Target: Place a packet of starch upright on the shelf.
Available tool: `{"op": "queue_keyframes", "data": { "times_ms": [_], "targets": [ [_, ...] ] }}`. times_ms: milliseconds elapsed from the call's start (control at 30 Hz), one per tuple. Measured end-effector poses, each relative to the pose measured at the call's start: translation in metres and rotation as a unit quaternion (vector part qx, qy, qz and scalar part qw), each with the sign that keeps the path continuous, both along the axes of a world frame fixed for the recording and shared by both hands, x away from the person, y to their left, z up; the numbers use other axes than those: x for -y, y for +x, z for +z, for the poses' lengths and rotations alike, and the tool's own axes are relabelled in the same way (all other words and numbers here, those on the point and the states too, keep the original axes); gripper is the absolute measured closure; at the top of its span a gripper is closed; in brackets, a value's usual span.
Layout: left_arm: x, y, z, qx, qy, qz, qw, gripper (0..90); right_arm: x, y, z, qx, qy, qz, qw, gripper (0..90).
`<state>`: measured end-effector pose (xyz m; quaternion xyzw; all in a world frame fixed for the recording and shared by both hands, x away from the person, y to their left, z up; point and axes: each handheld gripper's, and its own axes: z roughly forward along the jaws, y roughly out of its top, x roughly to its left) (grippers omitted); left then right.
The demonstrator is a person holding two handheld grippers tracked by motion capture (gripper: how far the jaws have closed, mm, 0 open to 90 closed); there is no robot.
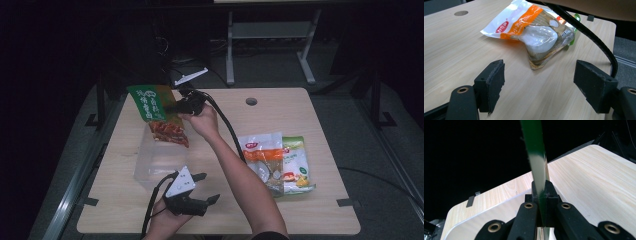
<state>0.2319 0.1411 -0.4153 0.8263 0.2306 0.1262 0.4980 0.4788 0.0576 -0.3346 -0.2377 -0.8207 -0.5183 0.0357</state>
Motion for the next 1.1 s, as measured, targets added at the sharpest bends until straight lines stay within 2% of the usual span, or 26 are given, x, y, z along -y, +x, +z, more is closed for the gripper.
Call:
{"op": "queue_keyframes", "data": {
  "times_ms": [133, 267, 500, 633, 800, 900, 933, 1100],
  "targets": [
    [0.000, 0.000, 0.000, 0.000, 0.000, 0.000, 1.0000, 24.5, 0.000, -0.001, -0.010, -0.001, -0.011, -0.003, 0.9999, 90.0],
    [0.000, 0.000, 0.000, 0.001, -0.001, 0.002, 1.0000, 24.5, 0.001, -0.001, -0.017, -0.005, -0.006, -0.007, 0.9999, 89.9],
    [0.000, 0.001, 0.000, 0.001, 0.003, 0.001, 1.0000, 24.5, 0.008, 0.000, -0.024, -0.009, -0.015, -0.018, 0.9997, 89.7],
    [0.001, 0.001, -0.001, 0.000, 0.003, 0.001, 1.0000, 24.5, 0.011, 0.000, -0.024, -0.013, -0.012, -0.025, 0.9996, 88.8],
    [0.001, 0.001, -0.001, 0.000, 0.006, 0.000, 1.0000, 24.5, 0.015, -0.001, -0.020, -0.011, -0.021, -0.032, 0.9992, 74.2],
    [0.001, 0.002, -0.001, 0.000, 0.007, -0.001, 1.0000, 24.5, 0.020, -0.002, -0.017, -0.019, -0.021, -0.036, 0.9989, 65.6],
    [0.001, 0.002, -0.001, 0.000, 0.007, -0.001, 1.0000, 24.5, 0.024, -0.002, -0.016, -0.017, -0.030, -0.038, 0.9987, 60.8],
    [0.002, 0.002, -0.002, 0.000, 0.007, -0.001, 1.0000, 24.4, 0.036, -0.005, -0.012, -0.020, -0.022, -0.044, 0.9986, 54.0]
  ]
}}
